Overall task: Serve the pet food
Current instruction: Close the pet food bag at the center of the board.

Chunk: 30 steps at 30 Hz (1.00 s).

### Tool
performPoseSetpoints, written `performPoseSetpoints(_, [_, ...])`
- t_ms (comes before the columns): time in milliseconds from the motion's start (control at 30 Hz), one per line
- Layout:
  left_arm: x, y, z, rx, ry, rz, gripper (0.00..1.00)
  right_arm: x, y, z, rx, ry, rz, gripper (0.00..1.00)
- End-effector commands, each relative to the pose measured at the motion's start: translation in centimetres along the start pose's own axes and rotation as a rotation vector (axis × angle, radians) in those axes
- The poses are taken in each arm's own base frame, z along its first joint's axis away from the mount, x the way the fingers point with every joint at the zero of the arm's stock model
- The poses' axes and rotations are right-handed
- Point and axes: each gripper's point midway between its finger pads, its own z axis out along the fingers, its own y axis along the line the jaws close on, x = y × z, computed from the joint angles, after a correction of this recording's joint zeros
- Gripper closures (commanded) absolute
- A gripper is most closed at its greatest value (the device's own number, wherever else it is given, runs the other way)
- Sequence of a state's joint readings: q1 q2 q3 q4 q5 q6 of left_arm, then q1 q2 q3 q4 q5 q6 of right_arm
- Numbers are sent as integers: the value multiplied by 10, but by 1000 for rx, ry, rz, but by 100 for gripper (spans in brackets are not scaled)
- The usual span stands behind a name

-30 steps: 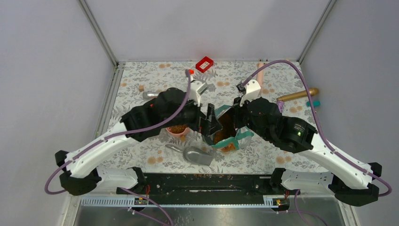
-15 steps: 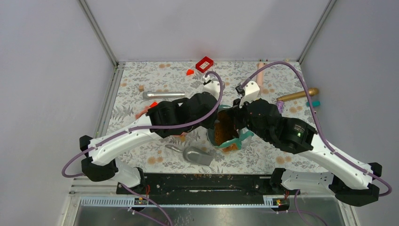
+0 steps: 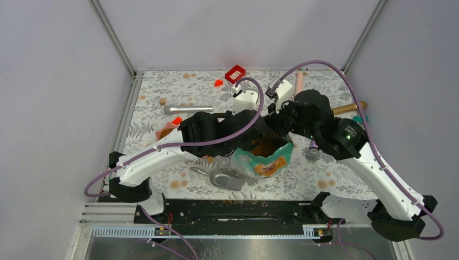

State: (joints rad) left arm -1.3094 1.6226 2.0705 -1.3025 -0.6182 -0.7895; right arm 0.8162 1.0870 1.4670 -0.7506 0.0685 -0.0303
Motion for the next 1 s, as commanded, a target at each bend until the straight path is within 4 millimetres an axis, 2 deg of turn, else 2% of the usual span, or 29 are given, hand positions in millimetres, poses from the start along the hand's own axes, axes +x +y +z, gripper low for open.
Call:
performPoseSetpoints(0, [-54, 59, -47, -148, -208, -100, 100, -25, -21, -2, -26, -34, -97, 100])
performPoseSetpoints(100, [-61, 77, -28, -248, -225, -101, 100, -24, -5, 8, -146, 9, -95, 96])
performPoseSetpoints(200, [-51, 93, 12, -287, -101, -138, 100, -19, 4, 18, -215, 37, -117, 89])
performPoseSetpoints(267, [-47, 104, 34, -336, -63, -156, 100, -21, 5, 25, -230, 28, -136, 81])
performPoseSetpoints(333, [-44, 108, 46, -350, -21, -150, 100, -28, 3, 27, -224, 15, -127, 76])
performPoseSetpoints(500, [-32, 117, 58, -391, 33, -132, 100, -59, 1, 9, -185, -61, -68, 52])
performPoseSetpoints(633, [-24, 109, 63, -346, 68, -126, 100, -56, -15, -11, -80, -128, -61, 14])
performPoseSetpoints(700, [-24, 109, 65, -346, 73, -117, 100, -51, -20, -26, -35, -159, -41, 1])
performPoseSetpoints(833, [-25, 109, 62, -334, 74, -104, 100, -35, -13, -49, -60, -186, -24, 1])
performPoseSetpoints(967, [-28, 104, 55, -291, 72, -109, 100, -13, 1, -44, -143, -178, -88, 2])
